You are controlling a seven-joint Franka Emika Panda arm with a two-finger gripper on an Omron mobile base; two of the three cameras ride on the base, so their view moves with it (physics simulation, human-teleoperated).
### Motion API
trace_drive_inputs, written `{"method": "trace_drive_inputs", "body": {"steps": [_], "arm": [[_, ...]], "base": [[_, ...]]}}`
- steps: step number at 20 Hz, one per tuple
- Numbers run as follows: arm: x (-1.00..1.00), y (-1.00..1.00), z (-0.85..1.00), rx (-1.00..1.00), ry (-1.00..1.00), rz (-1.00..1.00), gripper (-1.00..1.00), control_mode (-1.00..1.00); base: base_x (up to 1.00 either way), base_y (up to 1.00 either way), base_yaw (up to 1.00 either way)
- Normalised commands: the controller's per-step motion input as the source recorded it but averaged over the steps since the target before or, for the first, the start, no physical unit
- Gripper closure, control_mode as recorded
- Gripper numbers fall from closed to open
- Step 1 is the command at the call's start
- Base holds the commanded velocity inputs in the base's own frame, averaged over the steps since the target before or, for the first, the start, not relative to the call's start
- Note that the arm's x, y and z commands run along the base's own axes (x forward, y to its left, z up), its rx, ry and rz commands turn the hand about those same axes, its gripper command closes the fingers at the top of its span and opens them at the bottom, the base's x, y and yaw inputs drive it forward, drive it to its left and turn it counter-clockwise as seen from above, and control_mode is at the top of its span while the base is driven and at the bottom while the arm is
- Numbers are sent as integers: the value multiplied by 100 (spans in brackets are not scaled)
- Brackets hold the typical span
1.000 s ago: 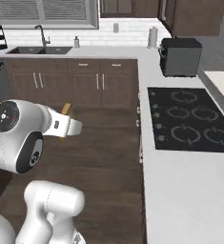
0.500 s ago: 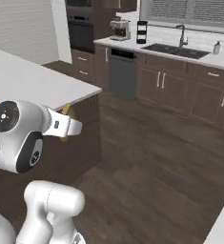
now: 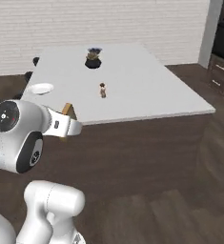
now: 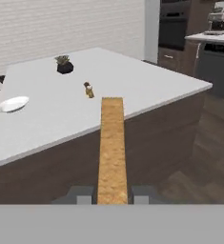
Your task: Start the toaster. Once the lever pops up, take the bread to the plate on the dining counter.
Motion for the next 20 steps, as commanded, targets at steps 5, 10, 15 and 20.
{"method": "trace_drive_inputs", "body": {"steps": [5, 10, 15, 20], "arm": [[0, 0, 0, 0, 0, 0, 100, 100], [0, 0, 0, 0, 0, 0, 100, 100], [0, 0, 0, 0, 0, 0, 100, 100], [0, 0, 0, 0, 0, 0, 100, 100]], "base": [[-13, 90, 65], [0, 100, 27], [8, 100, 8], [-5, 100, -2]]}}
